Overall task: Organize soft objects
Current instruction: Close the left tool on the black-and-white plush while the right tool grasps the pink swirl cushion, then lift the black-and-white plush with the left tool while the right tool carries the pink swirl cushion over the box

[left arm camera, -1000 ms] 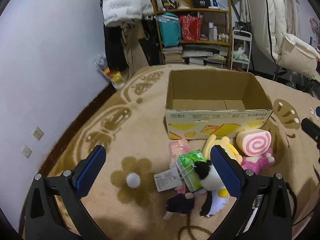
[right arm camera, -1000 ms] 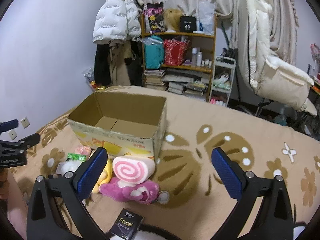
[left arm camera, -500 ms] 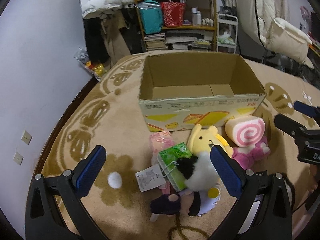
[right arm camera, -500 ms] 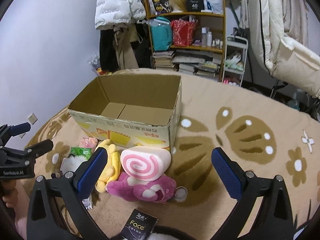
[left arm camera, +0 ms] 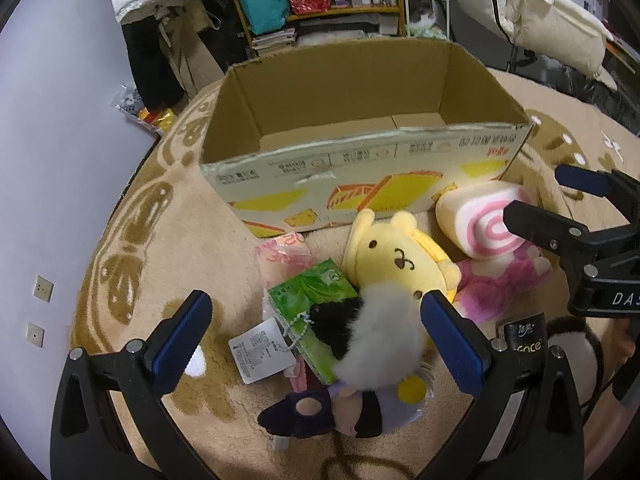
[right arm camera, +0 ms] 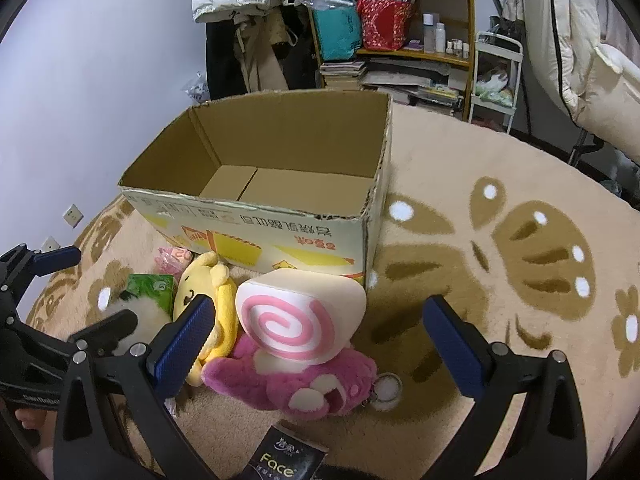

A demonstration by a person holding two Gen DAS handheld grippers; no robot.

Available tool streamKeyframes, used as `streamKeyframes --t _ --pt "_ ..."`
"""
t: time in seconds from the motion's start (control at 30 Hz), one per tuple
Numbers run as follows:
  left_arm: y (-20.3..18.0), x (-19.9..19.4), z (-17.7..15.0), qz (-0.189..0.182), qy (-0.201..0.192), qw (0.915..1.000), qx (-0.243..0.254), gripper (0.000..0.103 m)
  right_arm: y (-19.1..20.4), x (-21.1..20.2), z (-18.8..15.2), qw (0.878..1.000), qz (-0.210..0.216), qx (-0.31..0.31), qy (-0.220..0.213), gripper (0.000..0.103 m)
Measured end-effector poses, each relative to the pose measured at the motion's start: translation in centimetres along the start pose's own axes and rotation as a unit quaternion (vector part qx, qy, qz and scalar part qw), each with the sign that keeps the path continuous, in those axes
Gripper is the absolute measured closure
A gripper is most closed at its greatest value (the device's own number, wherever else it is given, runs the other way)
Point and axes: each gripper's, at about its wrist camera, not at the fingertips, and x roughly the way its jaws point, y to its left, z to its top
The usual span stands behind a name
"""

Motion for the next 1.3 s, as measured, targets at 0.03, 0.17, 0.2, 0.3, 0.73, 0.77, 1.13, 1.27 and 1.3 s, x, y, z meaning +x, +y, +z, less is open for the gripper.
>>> streamKeyframes --t 0.03,0.17,0.2,0.3,0.73,0.77,1.13,1.27,1.3 --pt "-0.2 0.2 0.0 -0.001 0.004 1.0 0.003 0.0 0.0 0.2 0.0 1.0 0.002 0.0 0.001 0.0" --pt "-0.4 0.9 -0.1 -0.005 0.015 0.9999 0.005 0.0 0.0 1.1 -0.1 1.0 0.005 -0.004 0.008 0.0" --pt "-0.4 1.1 -0.1 -0.006 0.018 0.9998 0.006 0.0 0.1 1.4 -0.1 1.0 0.006 -0.004 0.011 0.0" --pt "-0.4 1.7 -0.1 -0.006 0.027 0.9996 0.007 0.0 0.0 2.3 -0.3 1.0 0.015 -0.004 0.02 0.0" --pt "-0.5 3.2 -0.1 -0.028 0.049 0.9984 0.009 0.058 -0.3 4.1 -0.6 0.998 0.045 0.008 0.048 0.035" --pt "-0.5 3.1 -0.1 -0.028 0.049 0.9984 0.009 0.059 -0.3 4.0 -0.7 0.998 0.046 0.006 0.046 0.038" --pt "0.9 1.6 -0.2 -0.049 0.026 0.9981 -0.027 0.075 0.5 2.5 -1.1 0.999 0.036 -0.015 0.026 0.056" --pt "1.0 0.7 -0.2 -0.056 0.01 0.998 -0.027 0.075 0.3 1.8 -1.1 0.999 0.034 -0.014 0.019 0.058" --pt "0.9 0.5 -0.2 -0.054 0.006 0.9982 -0.026 0.075 0.3 1.6 -1.0 0.999 0.033 -0.013 0.015 0.058"
